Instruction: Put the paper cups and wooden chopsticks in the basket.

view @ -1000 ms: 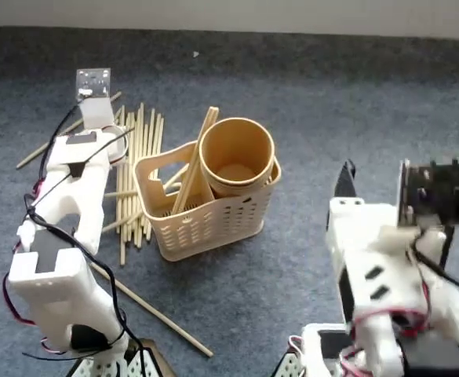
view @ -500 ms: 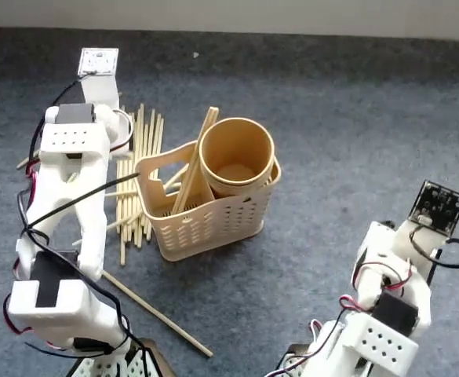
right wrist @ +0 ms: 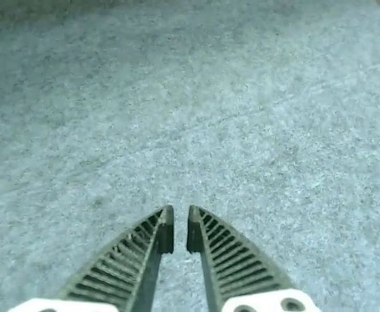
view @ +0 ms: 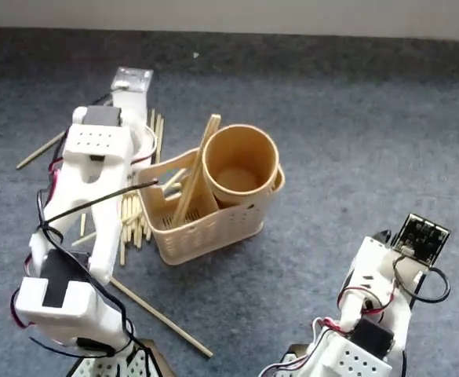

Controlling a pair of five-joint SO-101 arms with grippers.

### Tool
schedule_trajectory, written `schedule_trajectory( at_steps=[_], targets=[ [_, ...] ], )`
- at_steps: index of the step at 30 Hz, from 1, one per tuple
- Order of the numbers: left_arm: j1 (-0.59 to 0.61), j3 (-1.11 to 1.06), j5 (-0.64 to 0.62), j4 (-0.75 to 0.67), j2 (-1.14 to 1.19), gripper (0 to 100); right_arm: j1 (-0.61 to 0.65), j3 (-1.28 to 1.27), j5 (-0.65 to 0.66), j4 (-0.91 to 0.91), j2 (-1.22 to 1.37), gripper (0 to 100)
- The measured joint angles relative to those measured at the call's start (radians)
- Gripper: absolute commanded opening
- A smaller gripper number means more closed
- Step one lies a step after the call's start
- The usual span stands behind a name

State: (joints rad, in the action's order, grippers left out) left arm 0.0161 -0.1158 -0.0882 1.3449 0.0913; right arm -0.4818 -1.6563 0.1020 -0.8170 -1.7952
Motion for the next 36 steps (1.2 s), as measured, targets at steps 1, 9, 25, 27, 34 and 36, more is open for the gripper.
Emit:
schedule_trajectory(
  at_steps=[1,9,25,27,34,36],
  targets=[
    [-0.023,-0.014,0.000,0.000,0.000,9,0.000,-0.003,0.000,0.002,0.000,5.6],
    [-0.110,-0.077,0.003,-0.091,0.000,9,-0.002,-0.006,0.000,0.002,0.000,5.6],
    [0.173,0.207,0.087,-0.055,-0.057,13,0.000,-0.006,0.000,-0.006,0.006,5.6],
    [0.189,0.353,0.141,0.064,-0.109,17,0.000,-0.006,0.000,-0.052,0.006,5.6],
    [0.199,0.825,0.258,0.423,-0.276,20,0.000,-0.006,0.003,-0.250,0.006,5.6],
    [0.199,0.790,0.262,0.434,-0.299,20,0.000,-0.006,0.003,-0.313,0.006,5.6]
  ],
)
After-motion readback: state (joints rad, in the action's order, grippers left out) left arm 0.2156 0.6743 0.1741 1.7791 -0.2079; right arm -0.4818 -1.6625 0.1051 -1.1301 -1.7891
